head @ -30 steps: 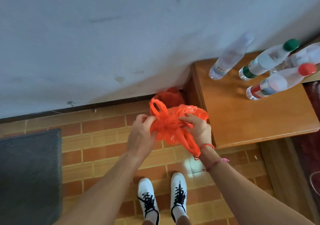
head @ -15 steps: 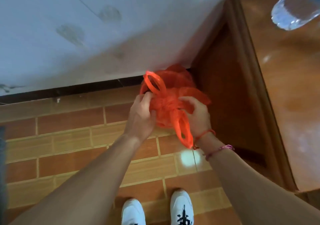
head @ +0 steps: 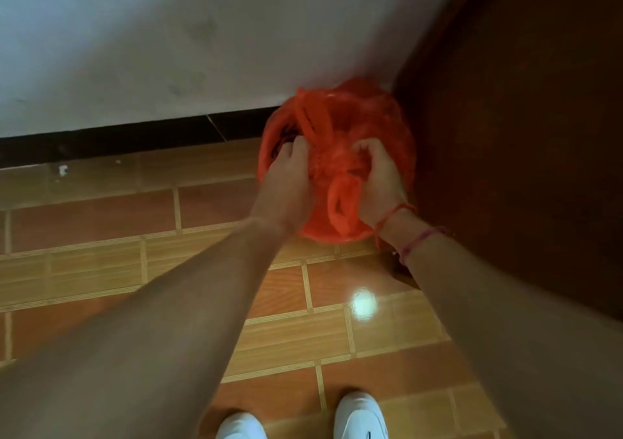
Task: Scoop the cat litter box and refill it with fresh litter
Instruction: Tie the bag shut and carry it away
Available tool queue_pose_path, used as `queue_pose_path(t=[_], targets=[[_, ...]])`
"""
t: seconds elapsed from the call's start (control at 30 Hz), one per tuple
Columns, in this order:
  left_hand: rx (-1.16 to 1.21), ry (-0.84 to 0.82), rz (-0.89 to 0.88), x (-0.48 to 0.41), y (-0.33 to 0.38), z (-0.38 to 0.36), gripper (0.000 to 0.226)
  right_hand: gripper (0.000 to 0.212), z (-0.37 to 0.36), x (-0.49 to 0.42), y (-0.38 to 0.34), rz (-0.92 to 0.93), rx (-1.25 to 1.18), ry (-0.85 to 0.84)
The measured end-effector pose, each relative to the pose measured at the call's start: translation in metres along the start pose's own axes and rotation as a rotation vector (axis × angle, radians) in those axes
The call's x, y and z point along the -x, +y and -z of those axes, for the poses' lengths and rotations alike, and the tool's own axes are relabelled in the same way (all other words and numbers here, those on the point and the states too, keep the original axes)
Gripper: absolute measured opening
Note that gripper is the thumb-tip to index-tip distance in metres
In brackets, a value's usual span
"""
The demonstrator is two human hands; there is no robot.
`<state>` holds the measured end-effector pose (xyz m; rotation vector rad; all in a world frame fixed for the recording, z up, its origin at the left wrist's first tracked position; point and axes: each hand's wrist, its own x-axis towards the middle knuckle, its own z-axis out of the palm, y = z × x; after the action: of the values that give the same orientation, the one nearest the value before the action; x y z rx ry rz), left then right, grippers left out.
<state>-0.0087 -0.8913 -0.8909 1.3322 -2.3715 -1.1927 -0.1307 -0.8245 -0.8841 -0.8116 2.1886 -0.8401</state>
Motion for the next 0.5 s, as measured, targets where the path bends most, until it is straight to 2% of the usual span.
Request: queue_pose_path(t=[0.07,0.17,0.27,0.37,0.43,0.5], targets=[[-0.103,-0.066,0.004,-0.004,-0.010,-0.005,0.035,0.031,-0.003,-0.006,0.003,-0.053,0.120,-0.086],[-0.273,-0.105,-0.040,-0.007,-0.018,-0.007,0.035,0.060,-0.011,-0.014,0.009,-0.172,0.156,-0.238],[-0.381,-0.142,-0.051,-0.006,-0.017,-0.007,0.038,0.034,-0.007,-0.010,0.001,-0.133,0.352,-0.239],[-0.384,-0.113,-0.056,-0.002,-0.015,-0.002,0.036,0.039,0.003,0.002,-0.006,-0.091,0.252,-0.189],[-0.385,-0.106,-0.073,0.000,-0.012,0.001,0.037,0.034,0.007,0.012,-0.011,-0.058,0.148,-0.094],[-0.382,-0.113,-0.082,0.003,-0.008,0.003,0.038,0.030,0.006,0.012,-0.009,-0.030,0.188,-0.012]])
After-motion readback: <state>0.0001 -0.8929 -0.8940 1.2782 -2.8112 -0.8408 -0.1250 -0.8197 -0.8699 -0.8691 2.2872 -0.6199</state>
